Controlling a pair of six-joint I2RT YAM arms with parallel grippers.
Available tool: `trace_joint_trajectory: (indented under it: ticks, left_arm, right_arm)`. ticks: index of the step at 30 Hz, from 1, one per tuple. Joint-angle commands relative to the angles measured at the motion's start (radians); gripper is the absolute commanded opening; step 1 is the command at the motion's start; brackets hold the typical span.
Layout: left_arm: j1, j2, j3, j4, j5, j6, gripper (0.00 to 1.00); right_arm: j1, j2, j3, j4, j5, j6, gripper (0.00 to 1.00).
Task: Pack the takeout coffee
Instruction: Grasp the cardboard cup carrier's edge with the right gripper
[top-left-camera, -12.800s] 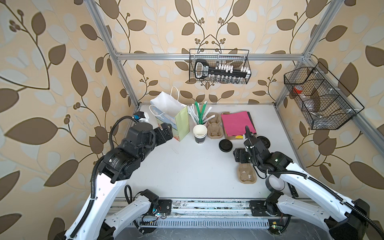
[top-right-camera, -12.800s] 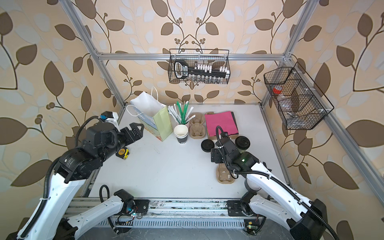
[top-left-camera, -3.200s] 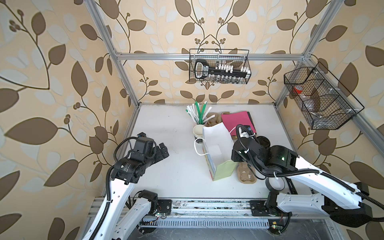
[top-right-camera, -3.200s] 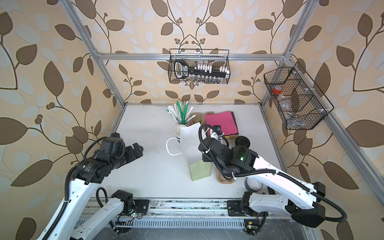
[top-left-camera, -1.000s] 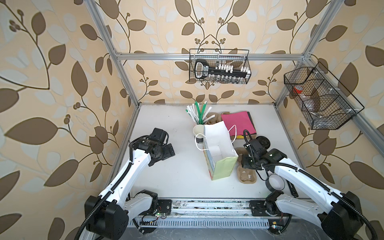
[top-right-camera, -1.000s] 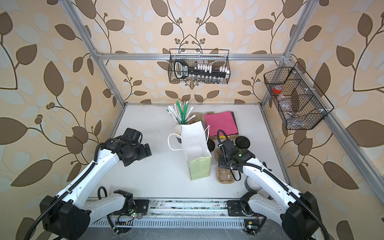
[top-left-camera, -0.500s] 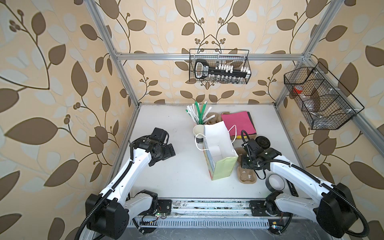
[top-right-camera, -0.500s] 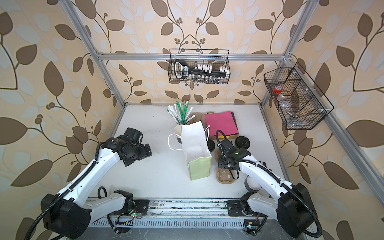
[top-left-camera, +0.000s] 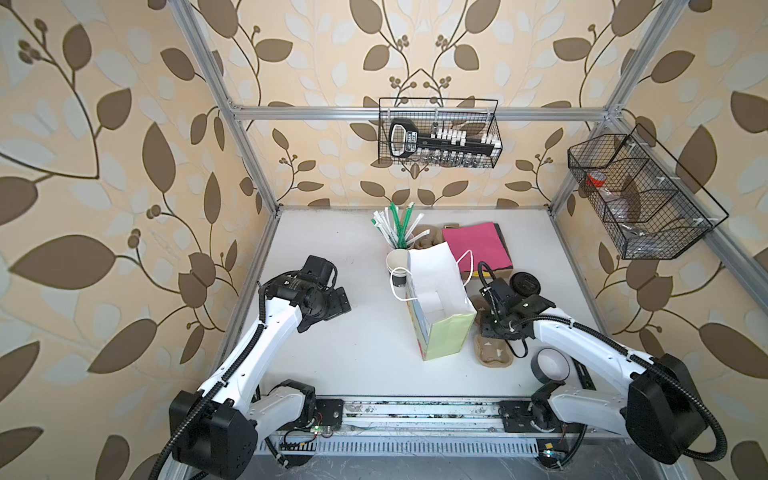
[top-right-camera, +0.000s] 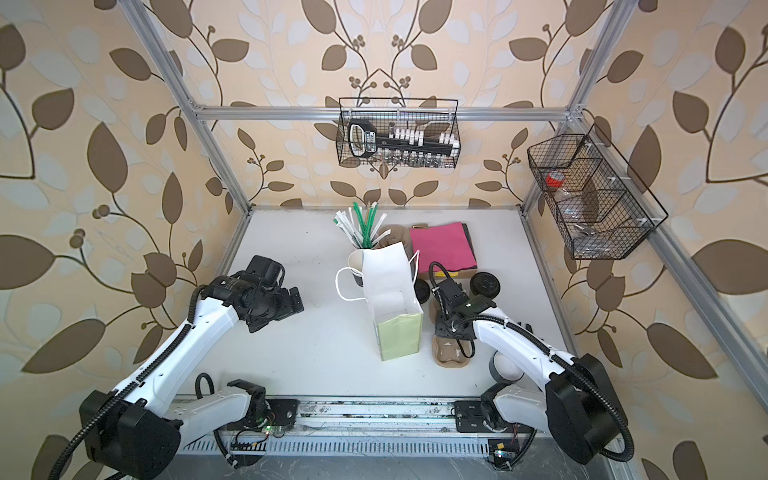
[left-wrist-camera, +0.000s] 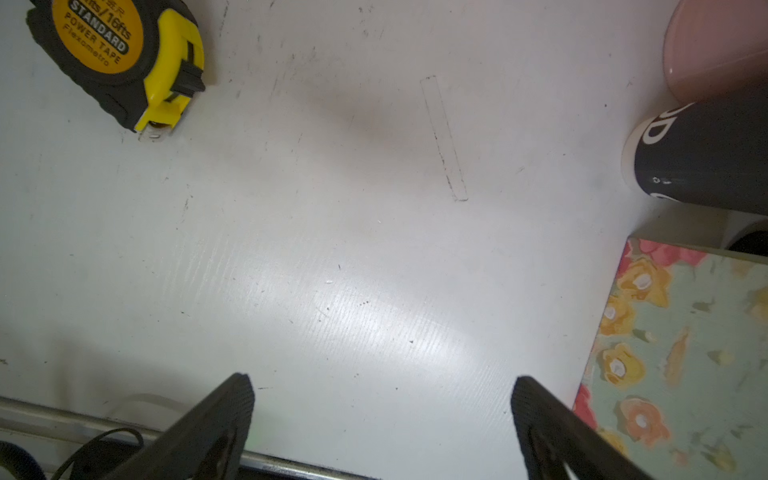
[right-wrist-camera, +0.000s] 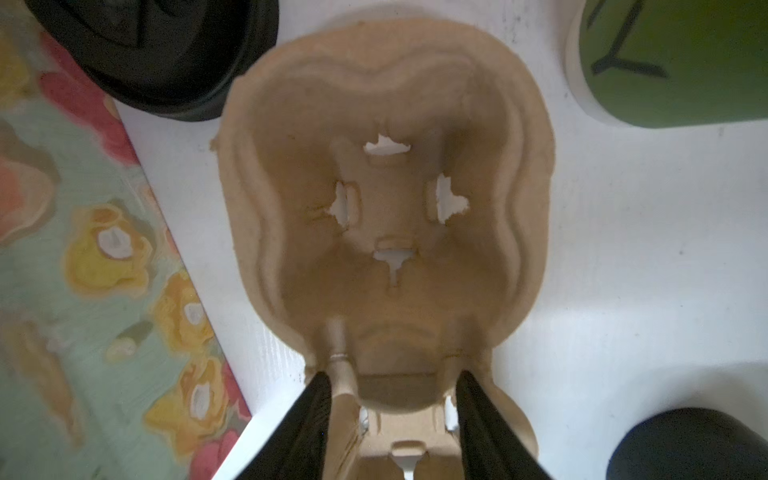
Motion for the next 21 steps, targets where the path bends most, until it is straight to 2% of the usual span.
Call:
trace_joint_trajectory:
  ticks: [1, 14, 21]
  left_arm:
    - [-0.010, -0.008, 0.028, -0.011, 0.051, 0.039, 0.99]
    - [-0.030, -0.131, -0.040, 0.101, 0.139, 0.086, 0.99]
    - [-0.061, -0.173, -0.073, 0.152, 0.190, 0.105, 0.99]
  right_arm:
    - [-0.004, 0.015, -0.019, 0.014, 0.029, -0.005, 0.49]
    - [-0.005, 0.039, -0.023, 0.034, 0.048, -0.009, 0.48]
    - [-0.006, 0.049, -0.029, 0.045, 0.036, -0.012, 0.42]
